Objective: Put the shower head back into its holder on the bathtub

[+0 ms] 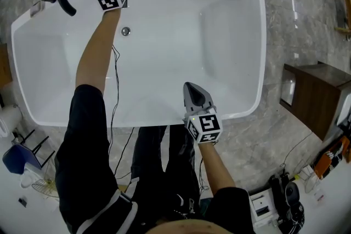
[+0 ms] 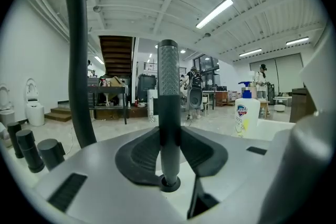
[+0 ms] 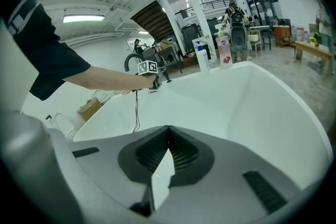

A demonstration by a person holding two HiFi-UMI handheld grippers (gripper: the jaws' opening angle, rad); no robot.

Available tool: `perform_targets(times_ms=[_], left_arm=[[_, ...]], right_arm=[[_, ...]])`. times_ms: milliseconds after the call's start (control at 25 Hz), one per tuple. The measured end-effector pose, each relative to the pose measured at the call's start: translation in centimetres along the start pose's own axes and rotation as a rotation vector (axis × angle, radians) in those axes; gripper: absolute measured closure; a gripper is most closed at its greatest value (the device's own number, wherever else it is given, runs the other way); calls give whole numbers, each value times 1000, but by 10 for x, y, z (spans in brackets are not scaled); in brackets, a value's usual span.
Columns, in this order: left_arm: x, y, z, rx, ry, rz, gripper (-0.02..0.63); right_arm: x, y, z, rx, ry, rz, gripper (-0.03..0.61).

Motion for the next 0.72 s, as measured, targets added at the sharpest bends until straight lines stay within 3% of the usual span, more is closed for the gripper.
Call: perform_targets(times_ms=[360, 560, 720], left_arm=[[4, -10, -13, 13, 24, 4, 482], [5, -8, -27, 101, -2, 2, 480], [6, -5, -33, 102, 41, 7, 480]], right_arm=[[-4, 0, -7, 21, -16, -14, 571], [1, 2, -7, 22, -13, -11, 571], [-1, 5, -7, 21, -15, -15, 571]])
Point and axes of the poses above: the fingertips, and each gripper's own axes: y backward along the fingers, x to its left, z out of its top, the point moved 9 cm from there along y, backward along the fingers, and after that the axes turned 8 degrees about -z, right-handed, at the moved point
